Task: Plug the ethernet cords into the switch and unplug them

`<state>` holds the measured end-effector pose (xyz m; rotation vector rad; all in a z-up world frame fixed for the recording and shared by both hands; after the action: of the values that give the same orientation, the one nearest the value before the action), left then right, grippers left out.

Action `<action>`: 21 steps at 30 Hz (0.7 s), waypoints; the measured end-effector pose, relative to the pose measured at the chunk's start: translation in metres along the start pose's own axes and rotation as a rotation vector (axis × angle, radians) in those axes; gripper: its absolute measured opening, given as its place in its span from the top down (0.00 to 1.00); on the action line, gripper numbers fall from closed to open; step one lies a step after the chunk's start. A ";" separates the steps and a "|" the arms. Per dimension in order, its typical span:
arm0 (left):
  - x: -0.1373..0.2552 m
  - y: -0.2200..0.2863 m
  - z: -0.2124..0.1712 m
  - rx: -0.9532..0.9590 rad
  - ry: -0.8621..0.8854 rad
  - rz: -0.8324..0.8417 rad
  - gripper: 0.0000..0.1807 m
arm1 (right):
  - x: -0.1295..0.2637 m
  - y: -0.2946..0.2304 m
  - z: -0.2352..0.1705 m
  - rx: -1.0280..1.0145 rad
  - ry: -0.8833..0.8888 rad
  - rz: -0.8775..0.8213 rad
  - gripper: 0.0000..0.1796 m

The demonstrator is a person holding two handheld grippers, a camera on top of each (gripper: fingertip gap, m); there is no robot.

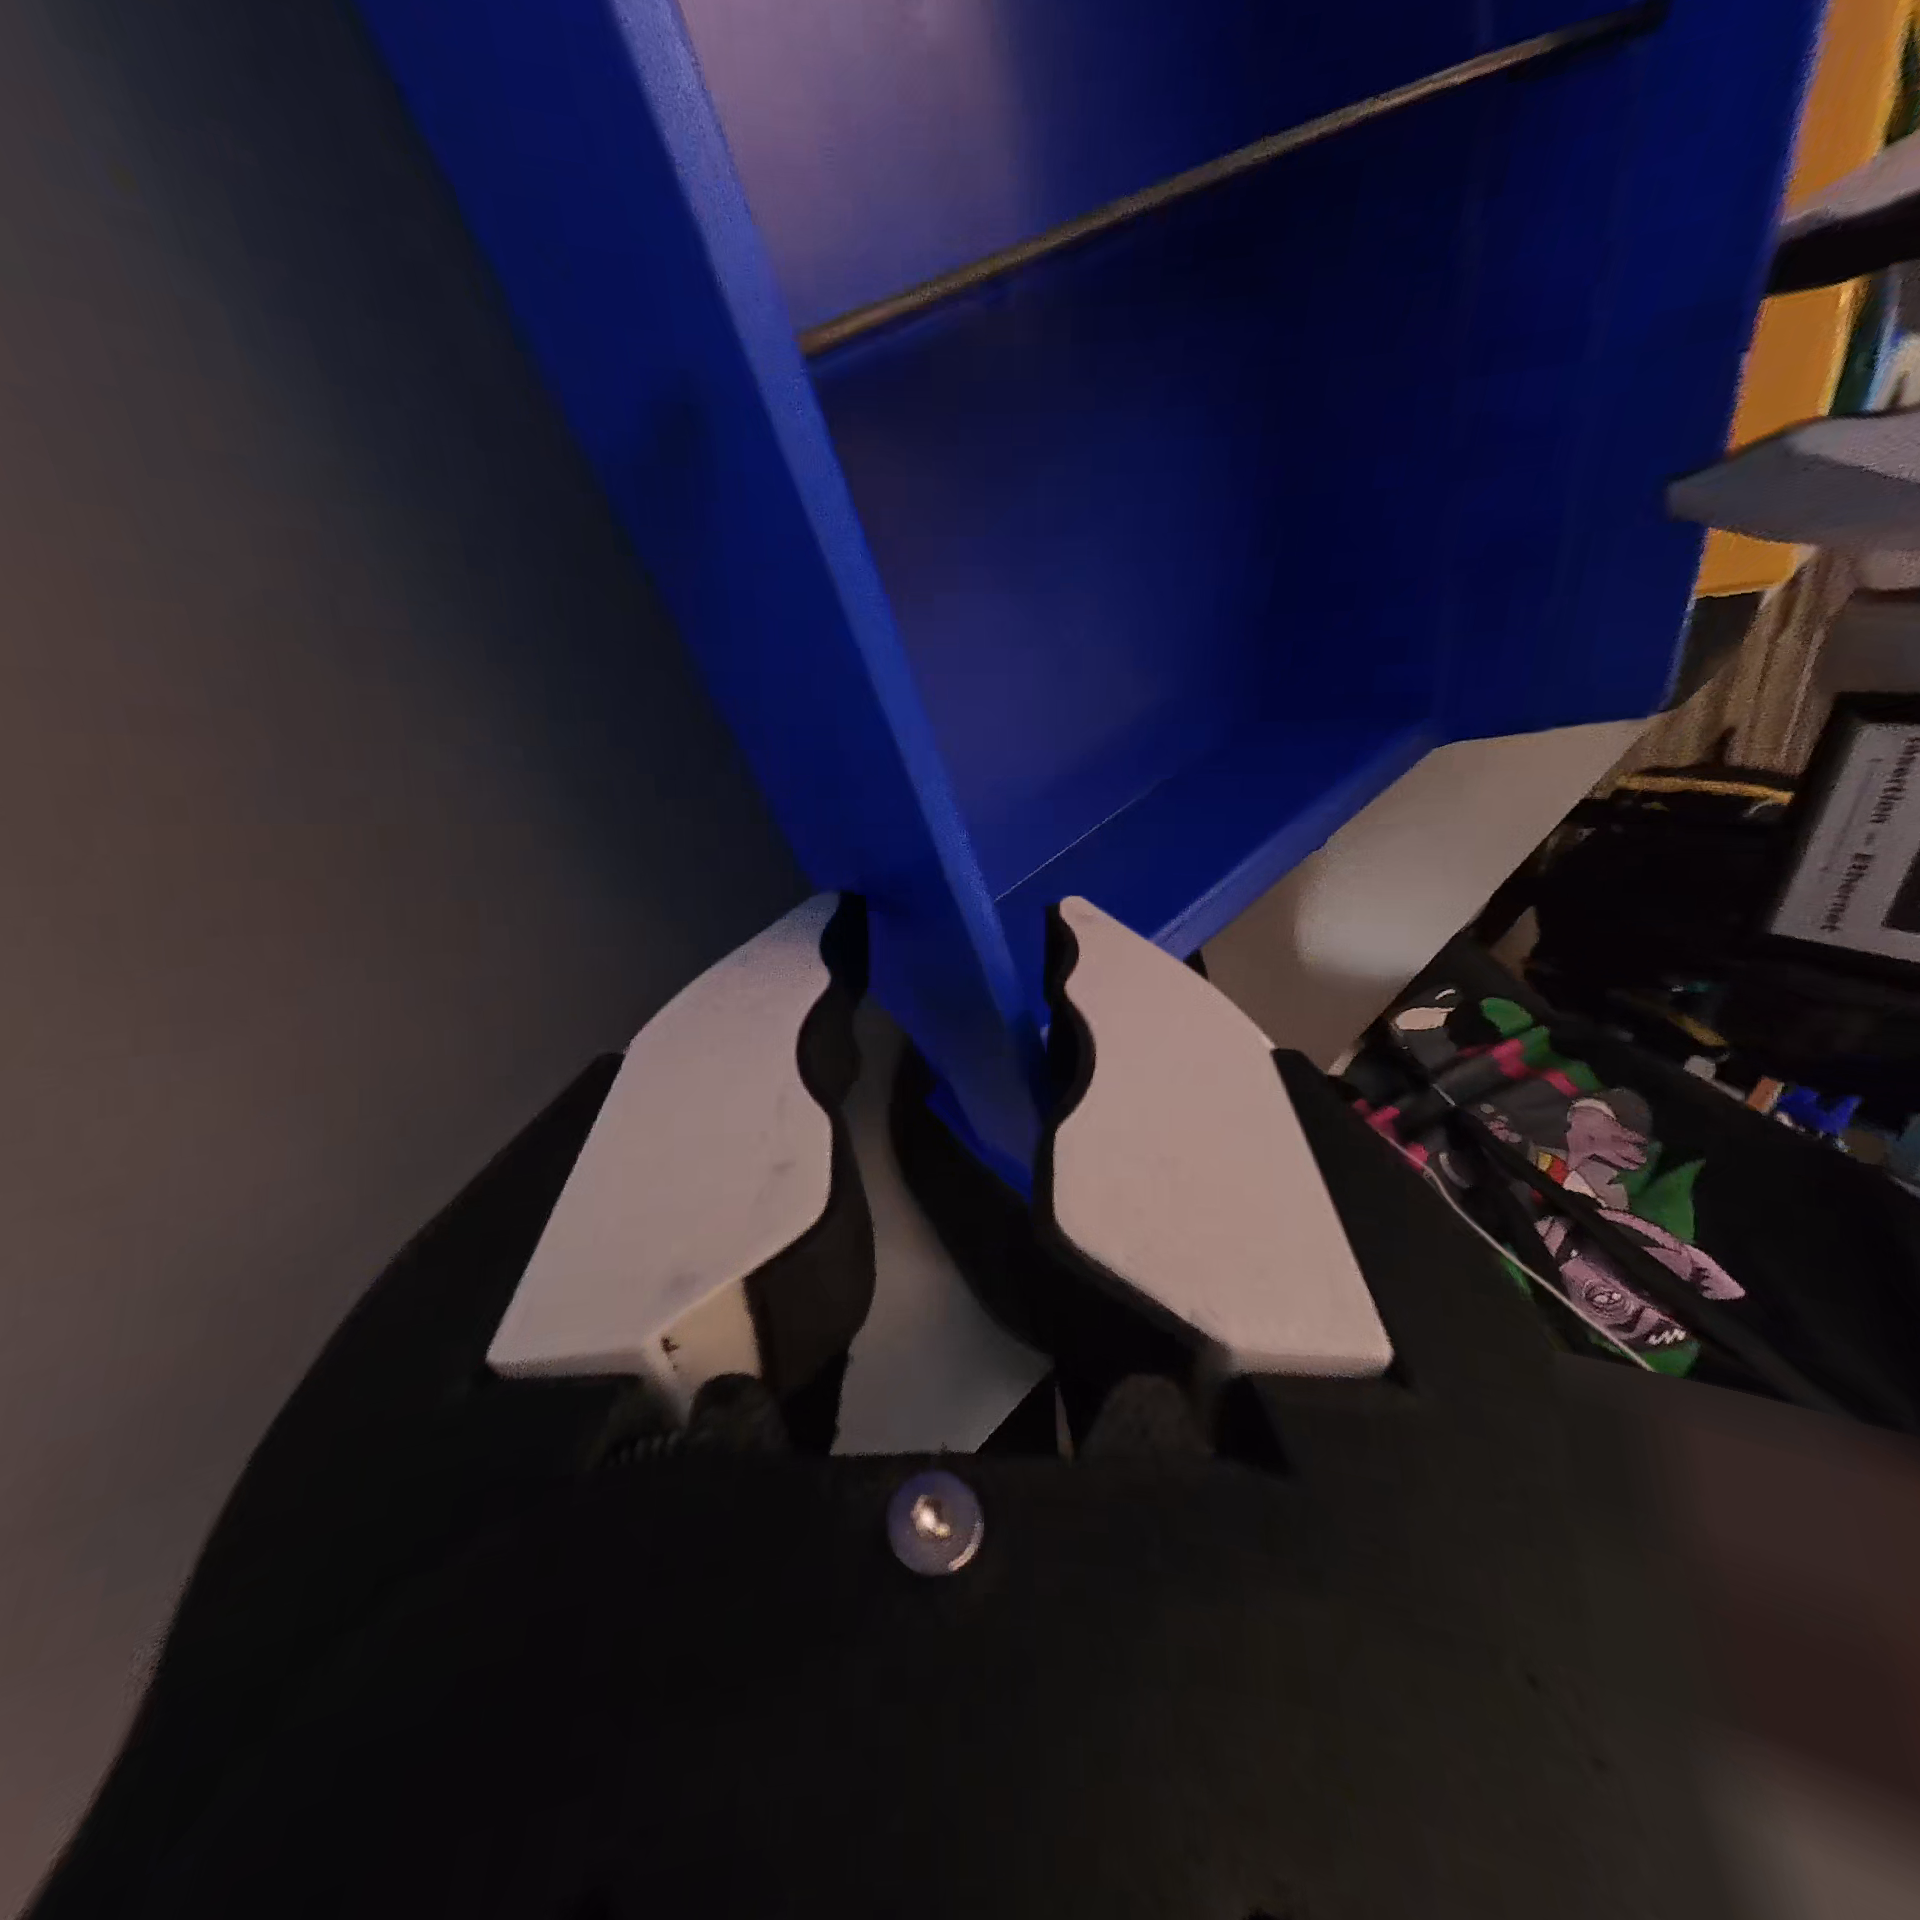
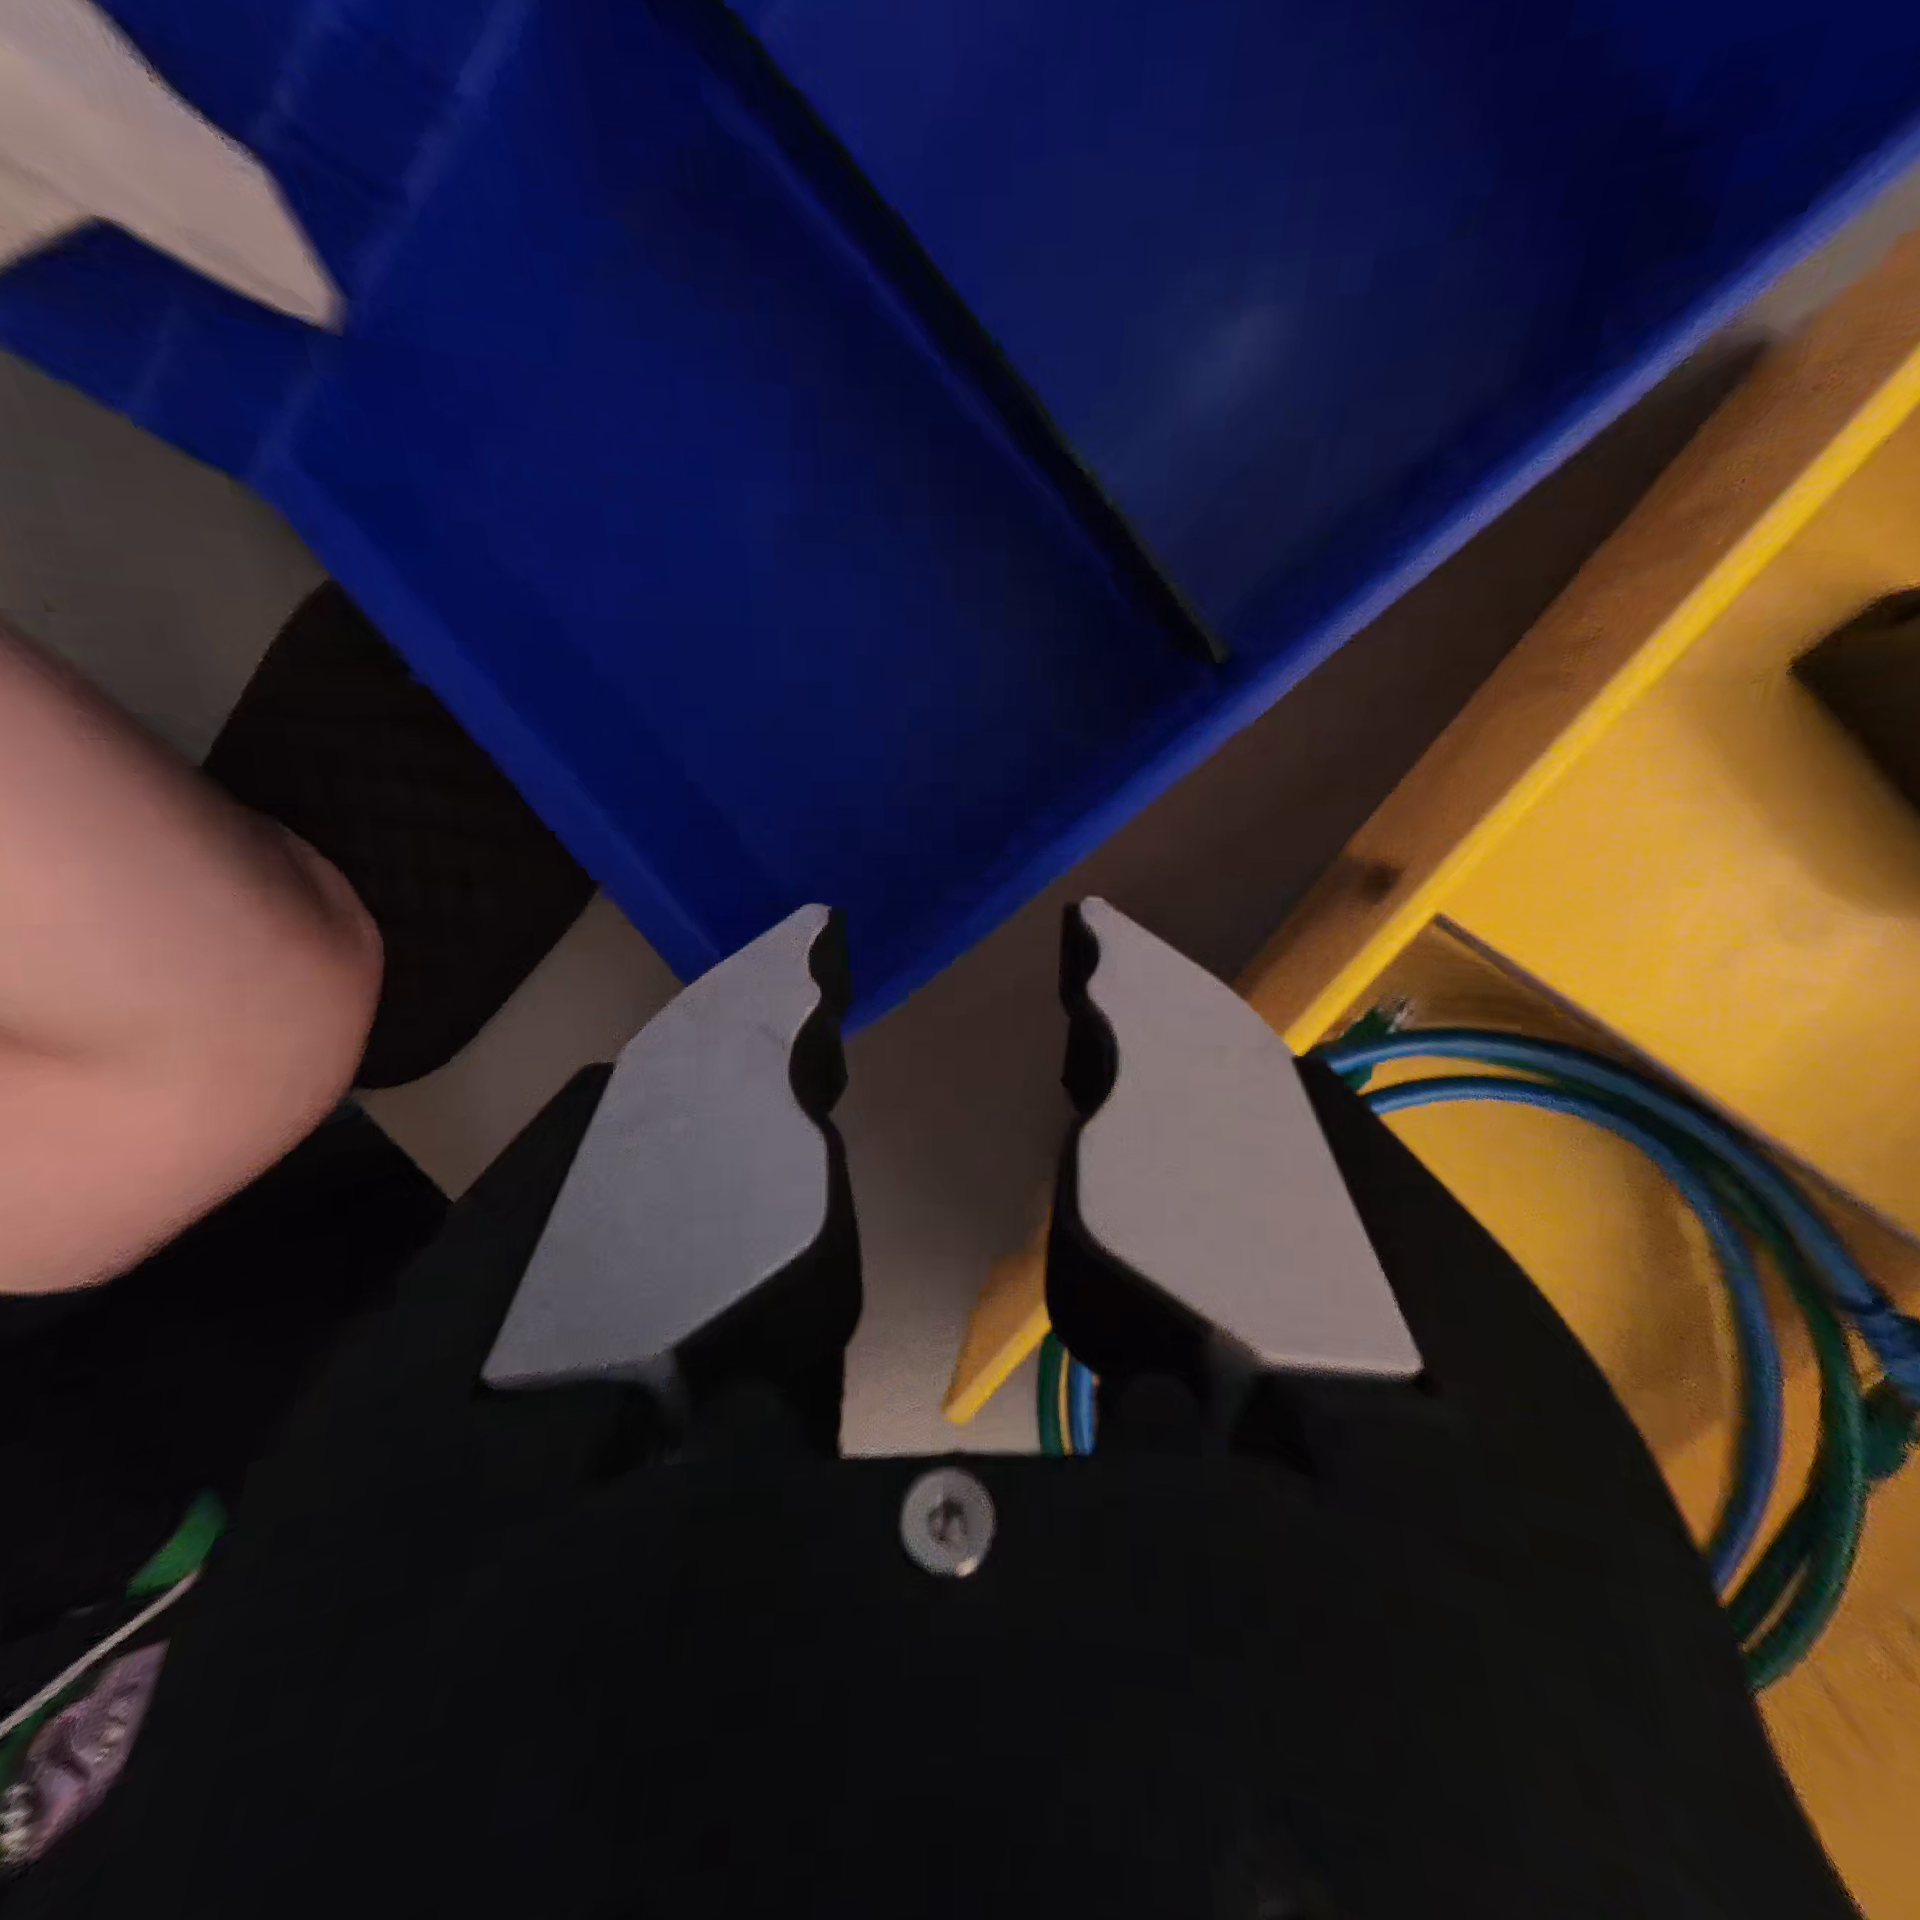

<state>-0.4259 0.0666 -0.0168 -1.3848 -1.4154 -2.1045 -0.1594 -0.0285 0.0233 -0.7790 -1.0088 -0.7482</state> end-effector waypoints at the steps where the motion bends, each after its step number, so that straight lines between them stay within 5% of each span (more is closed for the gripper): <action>1: 0.004 -0.001 -0.003 0.003 0.016 -0.016 0.83 | -0.005 0.001 0.002 -0.040 -0.046 -0.021 0.79; 14: 0.056 0.014 -0.043 -0.039 0.298 -0.030 0.85 | -0.060 0.011 0.033 -0.257 -0.177 -0.127 0.81; 19: 0.079 0.022 -0.049 -0.040 0.445 -0.028 0.85 | -0.063 0.023 0.043 -0.350 -0.117 -0.109 0.94; 21: 0.102 0.027 -0.051 -0.022 0.629 -0.061 0.87 | -0.064 0.026 0.047 -0.390 -0.108 -0.037 0.94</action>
<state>-0.4903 0.0400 0.0773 -0.5877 -1.1730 -2.3034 -0.1802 0.0353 -0.0255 -1.1489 -0.9887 -0.9584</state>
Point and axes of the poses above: each gripper's, where its closed fingertips meet, x back along the fingers, z out of its top, y = z × x across the jaws, the point moved 10 cm from there along x, back along the fingers, and after that the axes turned 6 degrees about x, right-handed, at the moved point
